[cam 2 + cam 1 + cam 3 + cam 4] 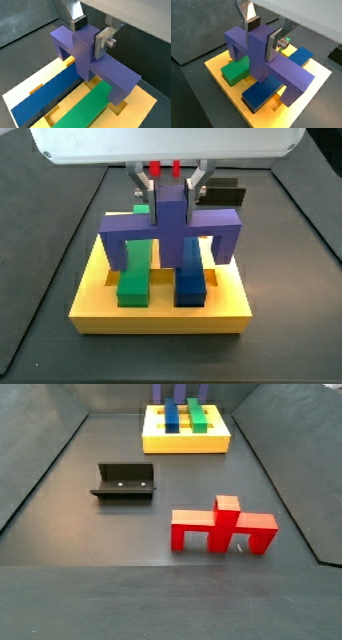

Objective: Pick up the purple object. Move up. Move to above the board. Insert the purple object.
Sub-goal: Insert the purple object.

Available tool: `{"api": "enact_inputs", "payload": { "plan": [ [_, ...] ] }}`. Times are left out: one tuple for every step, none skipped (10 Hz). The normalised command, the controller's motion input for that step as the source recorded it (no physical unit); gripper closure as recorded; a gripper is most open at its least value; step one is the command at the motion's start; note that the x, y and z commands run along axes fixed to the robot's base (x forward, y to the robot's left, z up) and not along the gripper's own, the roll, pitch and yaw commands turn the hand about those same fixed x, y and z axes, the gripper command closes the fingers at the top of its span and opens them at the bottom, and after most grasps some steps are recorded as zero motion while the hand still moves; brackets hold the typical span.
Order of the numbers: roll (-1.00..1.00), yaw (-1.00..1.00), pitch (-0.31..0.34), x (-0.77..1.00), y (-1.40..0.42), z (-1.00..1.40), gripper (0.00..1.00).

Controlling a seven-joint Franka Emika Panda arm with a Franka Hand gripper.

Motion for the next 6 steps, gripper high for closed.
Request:
{"api": "enact_inputs", "payload": {
  "plan": [
    [0.0,0.0,0.0,-0.1,0.0,-0.05,1.0],
    [0.0,0.0,-0.016,-0.15,0.0,-0.09,1.0],
    [0.0,0.0,-0.026,-0.13,0.0,-0.12,1.0],
    [0.0,0.0,-0.013,-0.08,-0.01,-0.12,1.0],
    [0.0,0.0,-0.05,-0.02,-0.02,-0.21,1.0],
    [0.0,0.0,-0.056,0.0,-0.06,-0.27,1.0]
  ]
}}
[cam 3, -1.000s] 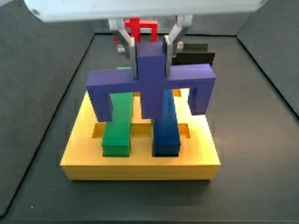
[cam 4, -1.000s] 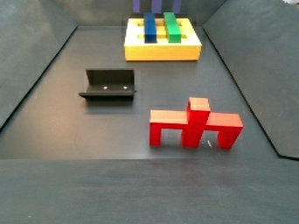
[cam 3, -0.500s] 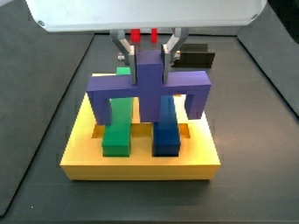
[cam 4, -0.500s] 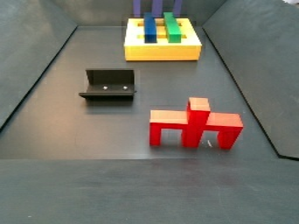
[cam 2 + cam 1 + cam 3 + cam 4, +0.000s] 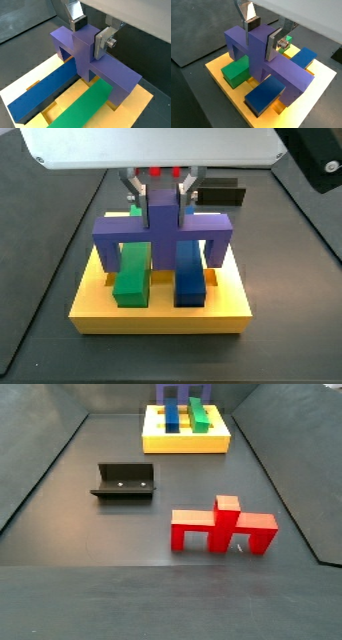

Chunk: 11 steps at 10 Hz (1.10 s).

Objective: Pick up the purple object. Move up. Move to above the board. Insert the purple object.
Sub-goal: Insert the purple object.

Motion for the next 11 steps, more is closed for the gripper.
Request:
{"api": "enact_inputs", "payload": {
  "plan": [
    [0.0,-0.01,0.0,0.12,-0.05,0.0,1.0],
    [0.04,-0.03,0.133,0.13,-0.06,0.32,1.0],
    [0.01,-0.01,0.08,0.0,0.0,0.18,1.0],
    [0.0,0.0,0.0,-0.02,0.0,-0.01,1.0],
    [0.0,0.0,-0.029,-0.09,0.0,-0.18,1.0],
    [0.0,0.0,-0.057,-0.08,0.0,-0.24,1.0],
    [-0.01,0.0,-0.07,-0.04,0.0,-0.27,1.0],
    [-0.02,0.0,-0.073,-0.02,0.0,-0.28,1.0],
    [-0.04,0.0,-0.073,0.0,-0.07,-0.25,1.0],
    [-0.04,0.0,-0.024,0.19,-0.07,-0.19,1.0],
    [-0.03,-0.02,-0.019,0.05,0.0,-0.18,1.0]
  ]
}}
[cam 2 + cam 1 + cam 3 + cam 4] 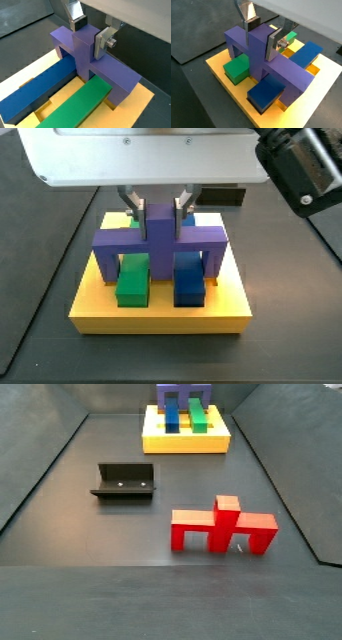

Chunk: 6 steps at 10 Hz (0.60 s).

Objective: Pick up the purple object. Move up. Move to above the board. Insert the purple object.
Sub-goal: Insert the purple object.

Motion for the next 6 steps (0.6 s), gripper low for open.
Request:
{"api": "enact_inputs", "payload": {
  "plan": [
    [0.0,-0.02,-0.004,0.0,0.0,-0.17,1.0],
    [0.0,-0.06,-0.019,0.0,0.0,-0.21,1.0],
    [0.0,-0.12,0.0,0.0,0.0,-0.21,1.0],
    [0.01,-0.13,0.0,0.11,-0.06,-0.13,1.0],
    [0.01,-0.12,0.0,0.13,-0.09,-0.14,1.0],
    [0.0,-0.12,0.0,0.13,-0.08,-0.17,1.0]
  ]
}}
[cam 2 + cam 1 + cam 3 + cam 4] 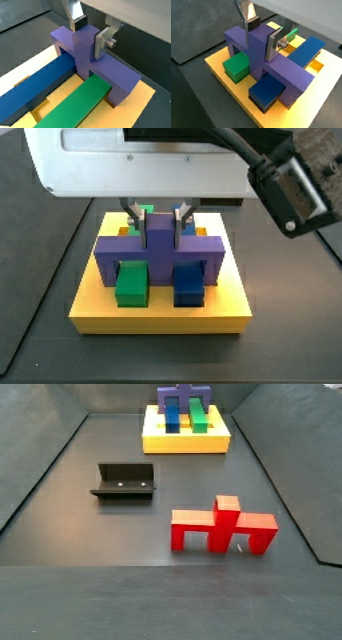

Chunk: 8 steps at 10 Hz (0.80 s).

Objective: Pick up the purple object. Move up. Move to above the board. Insert the purple object.
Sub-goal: Insert the purple object.

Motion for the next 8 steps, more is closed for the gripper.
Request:
{"api": "enact_inputs", "payload": {
  "plan": [
    [0.0,-0.11,0.0,0.13,-0.09,-0.15,1.0],
    [0.0,-0.1,-0.001,0.06,-0.01,-0.21,1.0],
    [0.0,-0.04,-0.043,0.0,0.0,-0.38,1.0],
    [0.0,-0.01,-0.083,0.0,0.0,-0.54,1.0],
    [0.0,0.0,-0.001,0.16,-0.05,-0.38,1.0],
    [0.06,0.02,0.0,0.27,-0.09,-0.25,1.0],
    [0.05,0.1,0.0,0.18,-0.13,-0.26,1.0],
    [0.05,0.17,0.0,0.08,0.0,-0.34,1.0]
  ]
}}
